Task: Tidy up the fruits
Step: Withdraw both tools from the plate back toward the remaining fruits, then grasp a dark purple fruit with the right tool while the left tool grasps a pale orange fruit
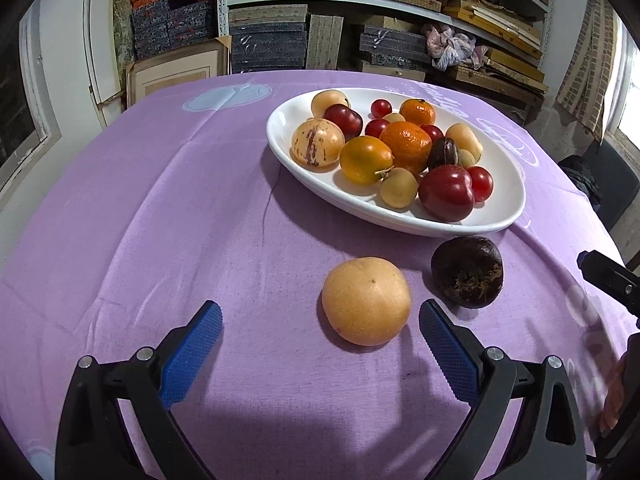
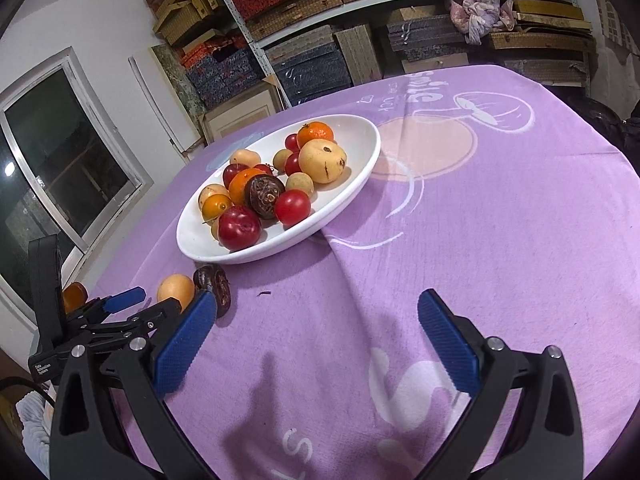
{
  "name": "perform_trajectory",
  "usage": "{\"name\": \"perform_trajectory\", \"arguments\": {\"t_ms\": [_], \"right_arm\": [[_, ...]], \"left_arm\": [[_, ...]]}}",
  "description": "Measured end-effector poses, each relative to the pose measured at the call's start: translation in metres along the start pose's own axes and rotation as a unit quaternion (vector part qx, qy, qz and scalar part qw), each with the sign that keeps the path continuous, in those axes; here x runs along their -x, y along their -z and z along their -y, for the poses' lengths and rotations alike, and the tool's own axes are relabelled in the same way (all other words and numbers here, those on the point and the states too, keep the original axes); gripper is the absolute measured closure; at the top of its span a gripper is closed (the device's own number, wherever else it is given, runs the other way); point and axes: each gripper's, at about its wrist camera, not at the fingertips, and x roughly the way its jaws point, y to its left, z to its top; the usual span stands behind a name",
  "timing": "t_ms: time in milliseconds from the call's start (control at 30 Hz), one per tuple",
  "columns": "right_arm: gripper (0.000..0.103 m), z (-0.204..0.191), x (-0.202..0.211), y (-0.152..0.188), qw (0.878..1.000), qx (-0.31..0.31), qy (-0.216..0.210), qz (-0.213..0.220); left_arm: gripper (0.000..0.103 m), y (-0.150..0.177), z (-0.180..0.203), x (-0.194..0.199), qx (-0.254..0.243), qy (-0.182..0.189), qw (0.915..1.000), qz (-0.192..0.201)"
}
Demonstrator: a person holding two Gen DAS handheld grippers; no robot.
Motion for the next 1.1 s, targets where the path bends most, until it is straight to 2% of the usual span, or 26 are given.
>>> {"name": "perform_trajectory", "arguments": {"t_ms": [200, 500, 567, 800, 933, 1100], "right_arm": [[0.004, 0.000, -0.001, 0.001, 1.000, -0.002, 0.000, -0.004], [0.004, 0.000, -0.003, 0.001, 1.000, -0.003, 0.001, -0.006], [0.004, 0.000, -0.003, 0.001, 1.000, -0.003, 0.001, -0.006], [0.004, 0.000, -0.002, 0.001, 1.000, -0.003, 0.001, -0.006], [0.004, 0.000, -0.004, 0.002, 1.000, -0.003, 0.001, -0.006], [0.004, 0.000, -0.005, 0.003, 1.000, -0.001, 0.000, -0.007]], "left_arm": [[0.003, -0.001, -0.001, -0.001, -0.002, -0.011, 0.9999, -0.003], [0.006, -0.001, 0.007, 0.008, -0.029, -0.036, 0.9988, 0.018], [0.014, -0.001, 0.008, 0.009, -0.034, -0.029, 0.9988, 0.020], [0.029, -0.001, 0.012, 0.010, -0.043, -0.014, 0.9987, 0.024], [0.060, -0.001, 0.014, 0.010, -0.047, 0.006, 0.9987, 0.021], [0.062, -0.001, 0.010, 0.008, -0.039, 0.020, 0.9988, 0.020]]}}
